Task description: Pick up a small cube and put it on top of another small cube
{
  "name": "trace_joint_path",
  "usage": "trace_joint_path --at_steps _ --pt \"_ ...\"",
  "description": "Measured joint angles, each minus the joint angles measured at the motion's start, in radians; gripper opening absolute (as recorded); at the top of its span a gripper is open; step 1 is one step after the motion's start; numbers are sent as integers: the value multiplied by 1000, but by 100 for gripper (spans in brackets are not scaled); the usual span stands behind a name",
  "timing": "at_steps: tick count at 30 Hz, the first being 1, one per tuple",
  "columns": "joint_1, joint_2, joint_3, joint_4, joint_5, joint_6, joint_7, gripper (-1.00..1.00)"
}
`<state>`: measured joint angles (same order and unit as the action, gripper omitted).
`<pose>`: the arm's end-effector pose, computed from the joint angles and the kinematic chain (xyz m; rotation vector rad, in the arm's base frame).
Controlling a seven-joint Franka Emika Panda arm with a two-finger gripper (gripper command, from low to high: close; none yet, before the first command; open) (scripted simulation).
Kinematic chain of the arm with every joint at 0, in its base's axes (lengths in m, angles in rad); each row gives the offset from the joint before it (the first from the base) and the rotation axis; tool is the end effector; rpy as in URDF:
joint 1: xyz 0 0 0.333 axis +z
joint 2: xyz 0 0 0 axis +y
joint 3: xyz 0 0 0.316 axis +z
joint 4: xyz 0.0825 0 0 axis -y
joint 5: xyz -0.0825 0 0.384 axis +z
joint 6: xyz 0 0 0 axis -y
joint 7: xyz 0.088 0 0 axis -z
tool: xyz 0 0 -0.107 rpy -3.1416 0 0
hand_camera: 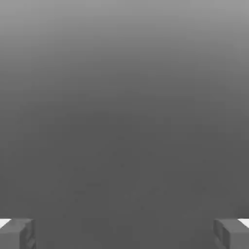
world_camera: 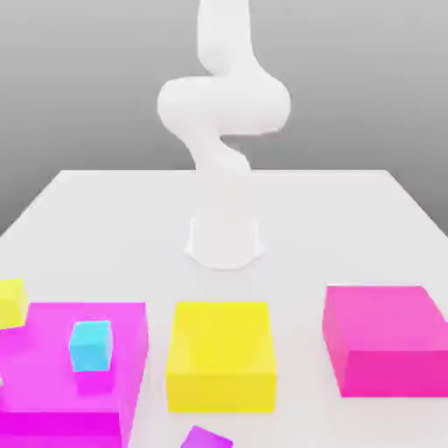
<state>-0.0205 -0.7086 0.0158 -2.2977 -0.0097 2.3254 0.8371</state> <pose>0.3795 0.0002 0.6819 -2.4675 1.0986 -0.9645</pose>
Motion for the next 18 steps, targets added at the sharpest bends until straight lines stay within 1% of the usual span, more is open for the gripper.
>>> trace_joint_path --at_steps 10,18 --pt "-67 369 50 9 -49 102 157 0" --pt "-91 659 58 17 -81 183 276 0"
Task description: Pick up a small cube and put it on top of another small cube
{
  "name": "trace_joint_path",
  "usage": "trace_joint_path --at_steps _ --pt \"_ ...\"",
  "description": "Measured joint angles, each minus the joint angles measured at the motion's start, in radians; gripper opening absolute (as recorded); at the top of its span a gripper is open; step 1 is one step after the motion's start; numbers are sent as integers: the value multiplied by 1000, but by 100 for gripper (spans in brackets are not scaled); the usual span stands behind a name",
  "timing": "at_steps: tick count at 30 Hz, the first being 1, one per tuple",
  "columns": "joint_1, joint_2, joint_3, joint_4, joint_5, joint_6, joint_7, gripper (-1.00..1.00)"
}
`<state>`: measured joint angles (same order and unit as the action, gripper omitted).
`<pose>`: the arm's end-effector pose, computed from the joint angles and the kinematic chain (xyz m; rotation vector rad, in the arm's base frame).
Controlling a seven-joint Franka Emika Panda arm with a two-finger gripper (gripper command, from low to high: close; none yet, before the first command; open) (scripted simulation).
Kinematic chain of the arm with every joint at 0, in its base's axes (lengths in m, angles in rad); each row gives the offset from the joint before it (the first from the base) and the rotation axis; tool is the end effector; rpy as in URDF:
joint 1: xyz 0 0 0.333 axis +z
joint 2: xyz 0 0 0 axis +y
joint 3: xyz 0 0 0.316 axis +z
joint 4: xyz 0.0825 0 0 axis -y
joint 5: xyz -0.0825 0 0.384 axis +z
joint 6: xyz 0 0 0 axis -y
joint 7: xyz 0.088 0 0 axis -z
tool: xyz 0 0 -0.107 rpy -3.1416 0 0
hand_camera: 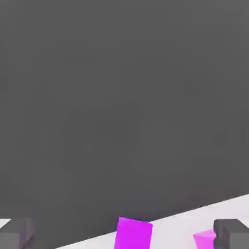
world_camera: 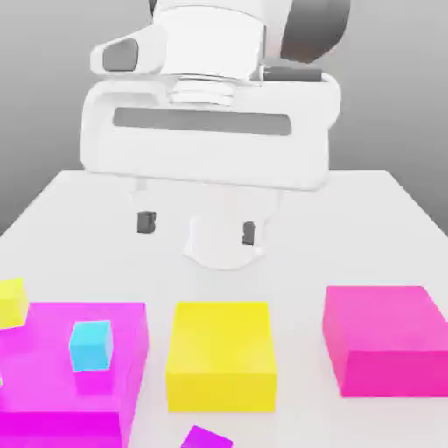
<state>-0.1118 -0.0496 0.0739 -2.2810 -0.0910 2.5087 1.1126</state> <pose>0.5341 -0.0193 0.4033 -2.5953 1.5631 -0.4152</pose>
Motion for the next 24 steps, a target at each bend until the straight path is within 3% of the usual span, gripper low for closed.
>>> trace_joint_path --at_steps 10,15,16,24 --pt "-6 357 -6 8 31 104 99 0" --pt "4 538 -19 35 27 225 118 0" --pt "6 559 -22 39 25 242 120 -100" --pt "4 533 -19 34 29 222 117 -100"
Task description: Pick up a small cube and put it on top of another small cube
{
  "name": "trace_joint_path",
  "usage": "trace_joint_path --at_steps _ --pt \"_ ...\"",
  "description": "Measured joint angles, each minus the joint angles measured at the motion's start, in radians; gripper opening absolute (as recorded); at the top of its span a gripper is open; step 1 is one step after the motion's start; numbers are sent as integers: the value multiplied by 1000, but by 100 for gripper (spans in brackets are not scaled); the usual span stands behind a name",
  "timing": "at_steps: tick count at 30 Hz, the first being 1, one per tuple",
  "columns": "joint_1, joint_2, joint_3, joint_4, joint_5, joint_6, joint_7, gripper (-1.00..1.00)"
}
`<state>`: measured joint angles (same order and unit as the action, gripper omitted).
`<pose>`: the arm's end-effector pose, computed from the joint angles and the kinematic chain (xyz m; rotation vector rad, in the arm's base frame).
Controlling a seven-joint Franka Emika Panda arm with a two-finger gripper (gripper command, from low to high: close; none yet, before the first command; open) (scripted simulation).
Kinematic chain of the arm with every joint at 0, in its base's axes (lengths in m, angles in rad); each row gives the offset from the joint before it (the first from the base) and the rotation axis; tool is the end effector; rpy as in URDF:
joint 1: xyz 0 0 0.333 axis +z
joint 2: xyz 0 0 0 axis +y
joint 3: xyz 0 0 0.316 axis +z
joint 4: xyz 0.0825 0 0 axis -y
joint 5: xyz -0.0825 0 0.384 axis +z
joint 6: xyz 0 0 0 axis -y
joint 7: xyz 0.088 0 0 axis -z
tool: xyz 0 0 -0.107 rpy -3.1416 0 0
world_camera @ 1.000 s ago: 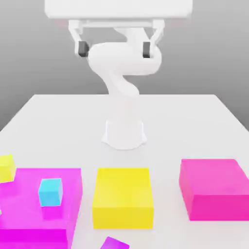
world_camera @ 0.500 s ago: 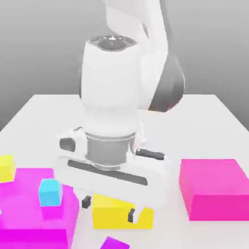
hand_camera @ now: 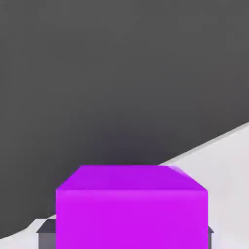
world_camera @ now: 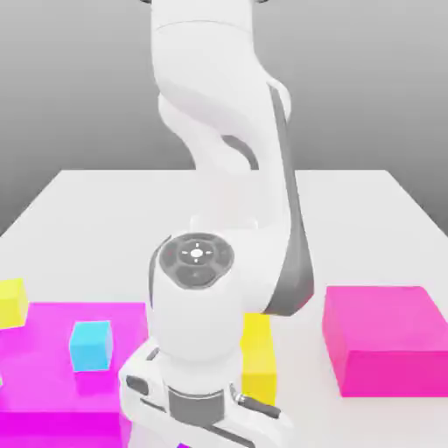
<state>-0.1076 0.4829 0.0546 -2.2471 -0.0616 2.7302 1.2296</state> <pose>0.5366 -0.0248 0.1491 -2.5626 1.8148 -0.0014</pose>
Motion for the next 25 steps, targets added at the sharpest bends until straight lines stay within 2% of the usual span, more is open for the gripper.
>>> trace_joint_path --at_steps 5,10,16,18,21,22,25 --pt "-22 -171 -9 -45 40 -125 38 -100" --pt "-68 -349 -84 -118 82 -228 237 -100" --pt "-183 -557 -134 -209 61 -346 538 -100" --pt "-201 -575 -138 -235 53 -338 605 -100" --pt "-202 -502 -141 -269 60 -232 617 -100" --pt "-195 -484 -146 -275 63 -207 616 100" --pt "-191 -484 -146 -275 63 -207 616 100"
